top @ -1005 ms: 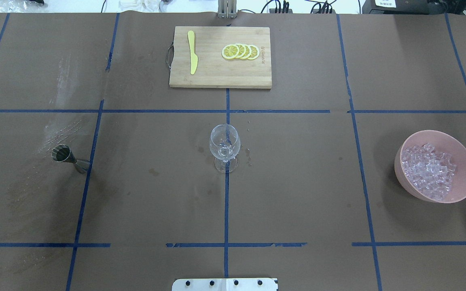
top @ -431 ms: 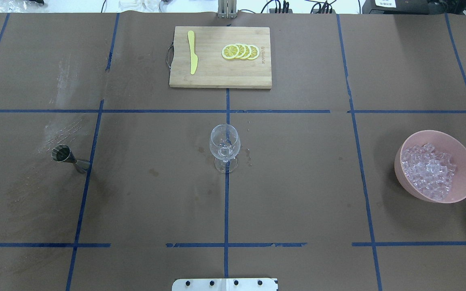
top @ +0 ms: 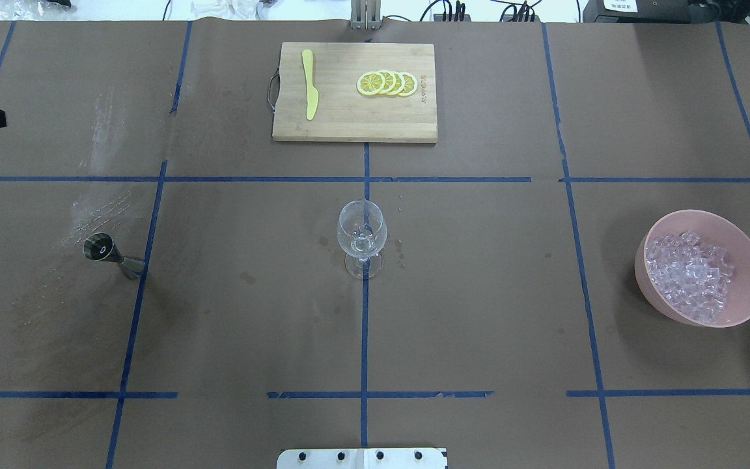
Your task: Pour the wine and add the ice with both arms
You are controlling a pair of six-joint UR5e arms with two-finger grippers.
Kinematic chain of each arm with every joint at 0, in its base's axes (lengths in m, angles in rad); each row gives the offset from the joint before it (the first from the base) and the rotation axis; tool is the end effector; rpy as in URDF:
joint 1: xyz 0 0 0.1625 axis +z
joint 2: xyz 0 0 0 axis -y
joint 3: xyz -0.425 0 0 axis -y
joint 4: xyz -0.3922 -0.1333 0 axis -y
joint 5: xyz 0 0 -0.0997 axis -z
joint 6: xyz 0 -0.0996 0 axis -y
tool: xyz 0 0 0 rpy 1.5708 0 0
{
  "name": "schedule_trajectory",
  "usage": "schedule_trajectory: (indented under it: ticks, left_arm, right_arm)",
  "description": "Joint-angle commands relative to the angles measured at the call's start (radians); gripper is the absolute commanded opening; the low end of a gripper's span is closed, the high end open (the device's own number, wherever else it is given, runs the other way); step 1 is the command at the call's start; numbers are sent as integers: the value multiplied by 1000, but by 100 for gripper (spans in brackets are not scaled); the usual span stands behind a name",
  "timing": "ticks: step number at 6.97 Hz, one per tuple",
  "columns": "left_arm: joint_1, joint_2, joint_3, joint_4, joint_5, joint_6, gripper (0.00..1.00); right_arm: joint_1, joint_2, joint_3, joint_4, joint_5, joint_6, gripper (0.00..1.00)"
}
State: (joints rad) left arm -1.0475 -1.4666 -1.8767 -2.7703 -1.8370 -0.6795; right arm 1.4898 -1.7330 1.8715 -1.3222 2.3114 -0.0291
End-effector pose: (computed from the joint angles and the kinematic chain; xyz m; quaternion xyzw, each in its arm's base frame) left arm 0.1329 -0.4447 0.4246 0.4695 0.4452 0.0262 0.7621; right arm 0.0303 -0.4438 0.5582 0.1700 -0.3597 -0.1198 0.9096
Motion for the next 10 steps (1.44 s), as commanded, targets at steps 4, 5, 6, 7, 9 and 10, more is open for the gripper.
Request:
schedule_trajectory:
  ticks: [4,5,6,7,9,10]
  left_arm:
    - [640,75,-41,3,945,-277,100]
    - [717,77,-18,3,1069,-288,99]
    - [759,75,31,3,1137,-323,99]
    - [785,75,48,1,1171,-328,99]
    - [851,66,100,1,1228,-397,99]
    - [878,62,126,1,1267,-419,99]
  right_arm:
    - [1,-8,0,0,6,0,100]
    - [1,-10,0,0,5,0,100]
    - [1,-11,0,0,5,0,100]
    - [1,-16,0,0,5,-2,100]
    - [1,-17,0,0,5,-2,100]
    - [1,-17,0,0,5,-2,100]
